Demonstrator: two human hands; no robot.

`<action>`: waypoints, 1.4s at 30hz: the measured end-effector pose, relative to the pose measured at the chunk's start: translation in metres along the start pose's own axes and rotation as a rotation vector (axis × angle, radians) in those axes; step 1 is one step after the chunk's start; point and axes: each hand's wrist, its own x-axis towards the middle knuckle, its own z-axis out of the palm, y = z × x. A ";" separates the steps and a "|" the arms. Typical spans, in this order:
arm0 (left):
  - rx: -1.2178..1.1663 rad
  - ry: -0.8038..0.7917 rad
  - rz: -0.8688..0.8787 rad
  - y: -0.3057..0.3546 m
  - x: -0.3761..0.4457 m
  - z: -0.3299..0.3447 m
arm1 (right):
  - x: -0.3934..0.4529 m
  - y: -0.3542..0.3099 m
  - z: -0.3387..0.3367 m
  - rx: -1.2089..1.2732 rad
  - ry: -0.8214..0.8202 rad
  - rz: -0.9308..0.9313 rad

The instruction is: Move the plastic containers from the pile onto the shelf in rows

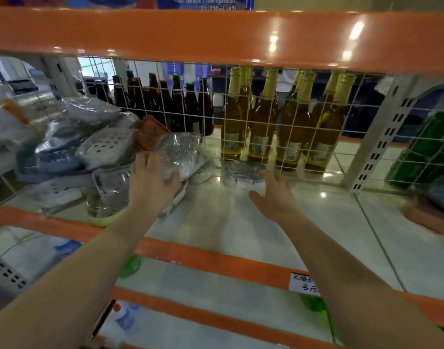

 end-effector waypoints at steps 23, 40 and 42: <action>0.275 -0.103 -0.255 0.007 0.090 0.058 | 0.138 0.039 0.045 -0.047 -0.164 -0.059; 0.139 -0.035 -0.107 0.002 0.046 0.034 | 0.073 0.018 0.046 -0.045 -0.222 -0.004; 0.101 -0.029 -0.097 0.004 0.039 0.028 | 0.057 0.022 0.042 -0.080 -0.206 -0.002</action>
